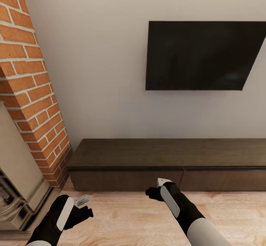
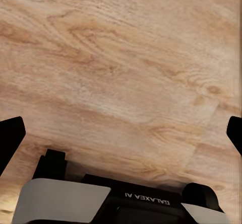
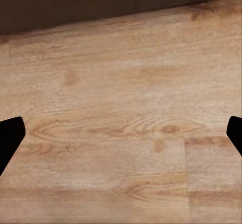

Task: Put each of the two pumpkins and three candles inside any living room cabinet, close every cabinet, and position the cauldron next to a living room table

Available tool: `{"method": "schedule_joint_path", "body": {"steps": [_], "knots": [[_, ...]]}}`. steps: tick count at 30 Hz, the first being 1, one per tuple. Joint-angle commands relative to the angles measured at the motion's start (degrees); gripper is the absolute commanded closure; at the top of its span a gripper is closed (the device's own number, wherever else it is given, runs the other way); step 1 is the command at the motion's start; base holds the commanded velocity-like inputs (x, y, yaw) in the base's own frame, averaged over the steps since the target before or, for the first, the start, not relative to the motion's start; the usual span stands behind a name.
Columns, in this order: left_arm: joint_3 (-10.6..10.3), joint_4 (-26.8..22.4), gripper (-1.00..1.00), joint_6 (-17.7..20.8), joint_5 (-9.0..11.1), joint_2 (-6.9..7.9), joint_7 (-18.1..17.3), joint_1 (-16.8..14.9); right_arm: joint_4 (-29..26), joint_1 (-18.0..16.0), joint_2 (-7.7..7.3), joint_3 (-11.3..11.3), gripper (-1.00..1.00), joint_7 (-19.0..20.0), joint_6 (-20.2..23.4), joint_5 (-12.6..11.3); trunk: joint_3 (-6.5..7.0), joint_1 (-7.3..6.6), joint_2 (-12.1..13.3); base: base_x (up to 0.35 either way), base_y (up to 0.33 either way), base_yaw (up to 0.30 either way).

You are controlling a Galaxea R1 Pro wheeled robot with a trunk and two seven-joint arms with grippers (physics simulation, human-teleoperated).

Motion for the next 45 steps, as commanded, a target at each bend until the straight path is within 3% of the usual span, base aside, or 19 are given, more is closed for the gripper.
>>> {"method": "schedule_joint_path", "body": {"steps": [1,15,30,45], "knots": [[0.1,0.0,-1.0,0.0,0.0,0.0,0.0,0.0,0.0,0.0,-0.01,0.0,-1.0,0.0,0.0,-0.3,0.18,-0.23,0.4,0.0,0.0,0.0],[0.2,0.1,-1.0,0.0,-0.2,-0.12,-0.1,0.0,0.2,0.0,0.12,0.1,-1.0,0.1,-0.2,-0.8,3.22,-3.3,6.0,0.0,0.0,0.157],[0.2,0.1,-1.0,0.1,-0.1,-0.17,-0.1,0.0,0.2,0.0,0.15,0.2,-1.0,0.1,-0.2,-0.8,3.96,-3.3,6.0,0.0,0.0,0.246],[0.2,0.1,-1.0,0.0,-0.1,-0.17,-0.1,0.0,0.3,0.0,0.15,0.1,-1.0,0.1,-0.1,-0.8,7.35,-6.6,12.0,-0.056,0.0,0.254]]}}
